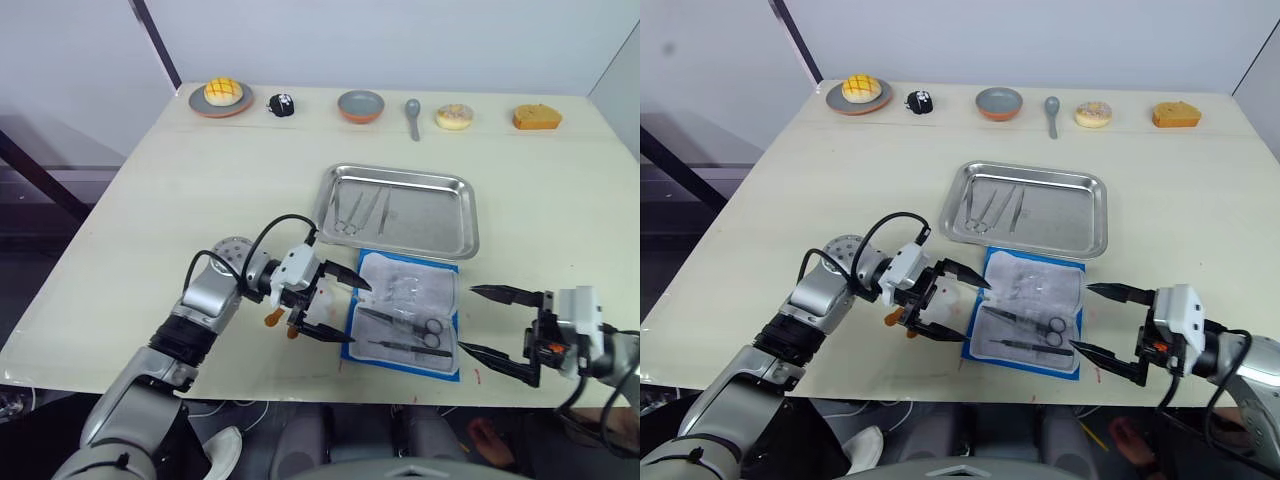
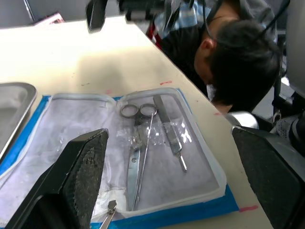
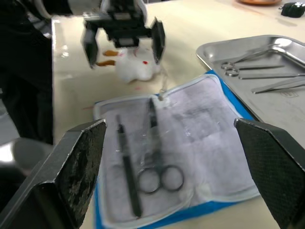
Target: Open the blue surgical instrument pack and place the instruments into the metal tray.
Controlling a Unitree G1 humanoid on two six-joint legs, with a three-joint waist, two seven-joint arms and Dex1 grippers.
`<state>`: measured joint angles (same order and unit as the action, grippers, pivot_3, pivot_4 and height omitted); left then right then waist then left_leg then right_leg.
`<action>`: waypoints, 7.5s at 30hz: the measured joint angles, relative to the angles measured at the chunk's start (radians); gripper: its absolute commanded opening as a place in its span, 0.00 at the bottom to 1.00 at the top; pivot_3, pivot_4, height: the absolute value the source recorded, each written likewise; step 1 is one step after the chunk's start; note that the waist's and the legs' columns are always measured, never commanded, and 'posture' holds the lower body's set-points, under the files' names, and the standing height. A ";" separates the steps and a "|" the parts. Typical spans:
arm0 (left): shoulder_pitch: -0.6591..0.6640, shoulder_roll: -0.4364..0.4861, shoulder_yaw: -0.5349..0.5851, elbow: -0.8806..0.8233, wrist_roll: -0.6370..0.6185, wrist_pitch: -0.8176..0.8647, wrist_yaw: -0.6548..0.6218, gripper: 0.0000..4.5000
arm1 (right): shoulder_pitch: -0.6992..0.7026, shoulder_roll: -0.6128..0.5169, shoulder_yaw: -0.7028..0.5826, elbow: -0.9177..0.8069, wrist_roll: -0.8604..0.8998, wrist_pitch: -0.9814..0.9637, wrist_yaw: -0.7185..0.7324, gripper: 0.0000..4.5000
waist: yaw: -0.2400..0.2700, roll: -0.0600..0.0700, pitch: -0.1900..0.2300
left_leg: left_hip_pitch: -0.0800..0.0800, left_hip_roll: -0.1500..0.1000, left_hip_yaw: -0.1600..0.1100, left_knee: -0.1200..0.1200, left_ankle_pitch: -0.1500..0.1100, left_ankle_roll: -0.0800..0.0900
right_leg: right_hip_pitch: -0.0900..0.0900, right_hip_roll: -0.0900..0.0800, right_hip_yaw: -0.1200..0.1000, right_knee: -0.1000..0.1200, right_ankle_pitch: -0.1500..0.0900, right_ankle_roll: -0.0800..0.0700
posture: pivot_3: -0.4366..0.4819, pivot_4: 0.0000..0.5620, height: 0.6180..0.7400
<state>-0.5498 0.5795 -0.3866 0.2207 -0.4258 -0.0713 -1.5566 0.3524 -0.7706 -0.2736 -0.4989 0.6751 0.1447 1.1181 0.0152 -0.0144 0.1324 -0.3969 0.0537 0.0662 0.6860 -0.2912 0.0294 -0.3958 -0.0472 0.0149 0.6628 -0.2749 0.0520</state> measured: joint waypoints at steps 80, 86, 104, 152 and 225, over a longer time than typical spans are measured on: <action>-0.036 -0.176 -0.045 0.377 0.286 -0.196 -0.007 0.98 | -0.381 -0.090 0.462 -0.110 -0.395 0.524 -0.377 1.00 | -0.005 0.023 -0.035 | 0.020 -0.002 -0.005 -0.004 -0.007 0.011 | 0.018 0.001 0.006 -0.005 -0.005 -0.004 | 0.48 0.27 0.94; -0.033 -0.181 -0.041 0.377 0.286 -0.196 -0.007 0.98 | -0.441 -0.052 0.516 -0.094 -0.426 0.571 -0.387 1.00 | -0.005 0.023 -0.035 | 0.019 -0.002 -0.005 -0.004 -0.007 0.011 | 0.018 0.001 0.006 -0.006 -0.005 -0.004 | 0.48 0.27 0.94; -0.004 -0.203 -0.020 0.354 0.294 -0.175 0.017 1.00 | -0.474 -0.021 0.610 -0.051 -0.506 0.574 -0.347 0.48 | -0.004 0.025 -0.037 | 0.019 -0.002 -0.006 -0.005 -0.007 0.012 | 0.018 0.001 0.005 -0.007 -0.005 -0.004 | 0.48 0.27 0.94; 0.006 -0.242 -0.016 0.341 0.308 -0.159 0.037 1.00 | -0.804 -0.208 0.826 -0.232 -0.548 0.903 -0.183 0.01 | -0.001 0.026 -0.037 | 0.017 -0.003 -0.007 -0.013 -0.007 0.012 | 0.018 -0.010 -0.001 -0.020 -0.005 -0.004 | 0.48 0.27 0.94; 0.010 -0.278 0.008 0.348 0.325 -0.151 0.035 1.00 | -0.980 0.697 0.204 0.311 -0.481 1.222 -1.102 0.01 | -0.007 0.033 -0.036 | 0.014 -0.017 -0.019 -0.017 -0.007 0.013 | 0.020 -0.022 -0.011 -0.020 -0.009 0.004 | 0.48 0.27 0.94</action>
<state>-0.5398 0.3016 -0.3788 0.5690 -0.1007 -0.2228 -1.5220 -0.6275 -0.0734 -0.0696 -0.1883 0.1942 1.3668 0.0160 0.0080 0.0185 0.0963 -0.3827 0.0365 0.0469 0.6691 -0.2980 0.0426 -0.3760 -0.0692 0.0041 0.6432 -0.2835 0.0557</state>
